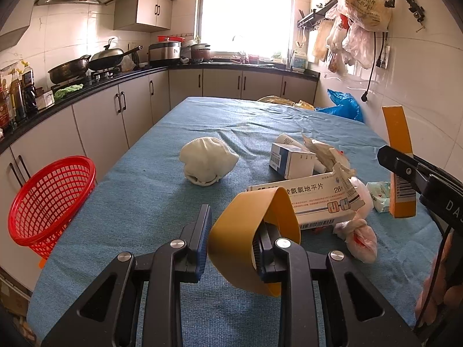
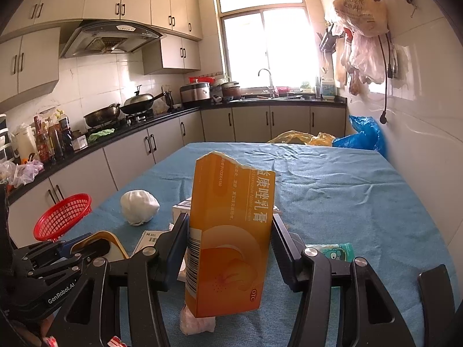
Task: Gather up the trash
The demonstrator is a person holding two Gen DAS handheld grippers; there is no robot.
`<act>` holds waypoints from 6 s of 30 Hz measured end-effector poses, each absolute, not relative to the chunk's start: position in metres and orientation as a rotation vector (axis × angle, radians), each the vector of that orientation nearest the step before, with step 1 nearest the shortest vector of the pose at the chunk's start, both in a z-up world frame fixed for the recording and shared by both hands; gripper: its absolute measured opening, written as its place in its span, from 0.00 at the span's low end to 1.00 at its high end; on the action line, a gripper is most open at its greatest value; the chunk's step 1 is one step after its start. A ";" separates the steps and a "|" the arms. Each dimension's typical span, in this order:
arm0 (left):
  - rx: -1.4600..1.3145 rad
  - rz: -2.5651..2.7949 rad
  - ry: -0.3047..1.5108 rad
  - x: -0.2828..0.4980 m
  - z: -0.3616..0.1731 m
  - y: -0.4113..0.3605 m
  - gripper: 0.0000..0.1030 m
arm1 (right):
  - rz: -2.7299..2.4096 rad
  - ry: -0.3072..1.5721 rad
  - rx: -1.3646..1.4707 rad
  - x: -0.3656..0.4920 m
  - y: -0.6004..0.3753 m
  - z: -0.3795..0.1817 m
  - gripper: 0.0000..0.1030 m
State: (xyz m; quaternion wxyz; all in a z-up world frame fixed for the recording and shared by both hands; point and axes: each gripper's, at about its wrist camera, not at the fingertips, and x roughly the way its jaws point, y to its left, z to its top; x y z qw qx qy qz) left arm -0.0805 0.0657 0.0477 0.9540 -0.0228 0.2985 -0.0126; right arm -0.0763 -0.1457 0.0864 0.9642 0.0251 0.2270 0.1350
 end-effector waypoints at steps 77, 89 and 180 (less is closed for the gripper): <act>-0.083 0.000 0.572 -0.090 0.056 0.084 0.25 | 0.327 0.530 0.116 -0.082 -0.137 0.097 0.58; -0.188 0.057 0.504 -0.104 0.090 0.151 0.25 | 0.454 0.594 0.088 -0.069 -0.079 0.127 0.58; 0.027 -0.571 1.013 0.024 0.028 0.027 0.82 | 0.320 0.838 0.356 -0.062 -0.207 0.031 0.30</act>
